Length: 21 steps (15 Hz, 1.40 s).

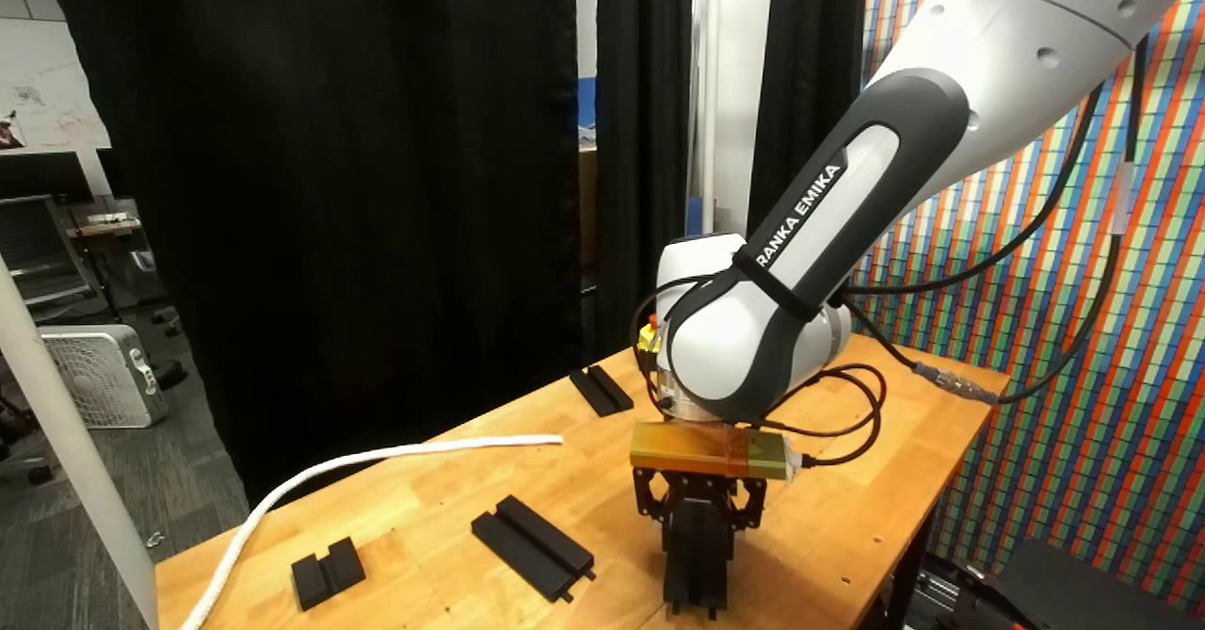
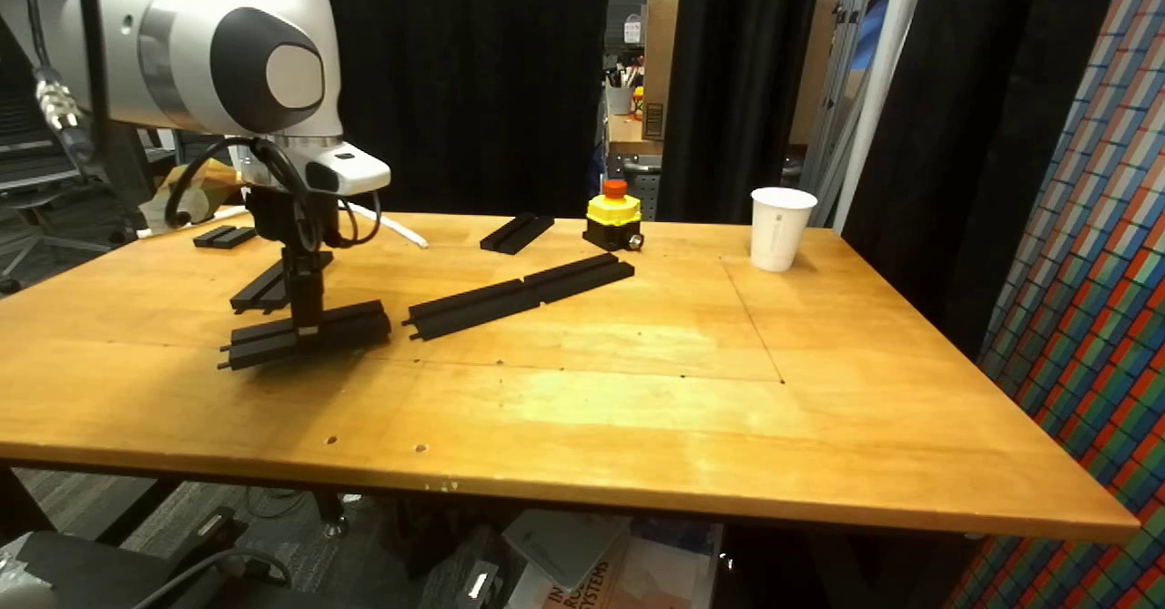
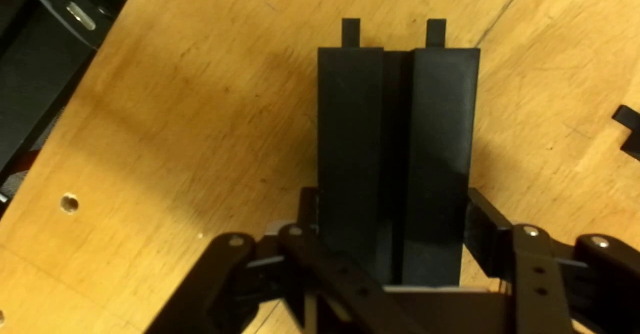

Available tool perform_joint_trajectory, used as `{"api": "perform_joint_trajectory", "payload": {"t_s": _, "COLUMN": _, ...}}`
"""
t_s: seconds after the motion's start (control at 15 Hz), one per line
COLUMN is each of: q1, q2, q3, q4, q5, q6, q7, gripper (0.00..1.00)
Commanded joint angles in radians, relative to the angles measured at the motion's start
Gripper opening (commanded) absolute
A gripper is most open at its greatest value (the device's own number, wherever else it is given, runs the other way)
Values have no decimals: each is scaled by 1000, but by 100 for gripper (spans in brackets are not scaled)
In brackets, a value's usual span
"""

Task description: Connect the pads

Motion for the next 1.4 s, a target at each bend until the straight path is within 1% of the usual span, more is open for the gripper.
{"api": "perform_joint_trajectory", "payload": {"t_s": 0.0, "q1": 0, "q2": -12, "q3": 5, "q4": -8, "q5": 2, "q6": 20, "q7": 19, "gripper": 45}}
{"api": "perform_joint_trajectory", "payload": {"t_s": 0.4, "q1": -2, "q2": -12, "q3": 6, "q4": -7, "q5": 14, "q6": 12, "q7": 24, "gripper": 45}}
{"api": "perform_joint_trajectory", "payload": {"t_s": 0.6, "q1": -5, "q2": -11, "q3": 2, "q4": -7, "q5": 14, "q6": 8, "q7": 49, "gripper": 45}}
{"api": "perform_joint_trajectory", "payload": {"t_s": 1.0, "q1": -11, "q2": -10, "q3": -6, "q4": -17, "q5": 9, "q6": 20, "q7": 65, "gripper": 45}}
{"api": "perform_joint_trajectory", "payload": {"t_s": 1.33, "q1": -15, "q2": -9, "q3": -7, "q4": -15, "q5": 6, "q6": 29, "q7": 47, "gripper": 45}}
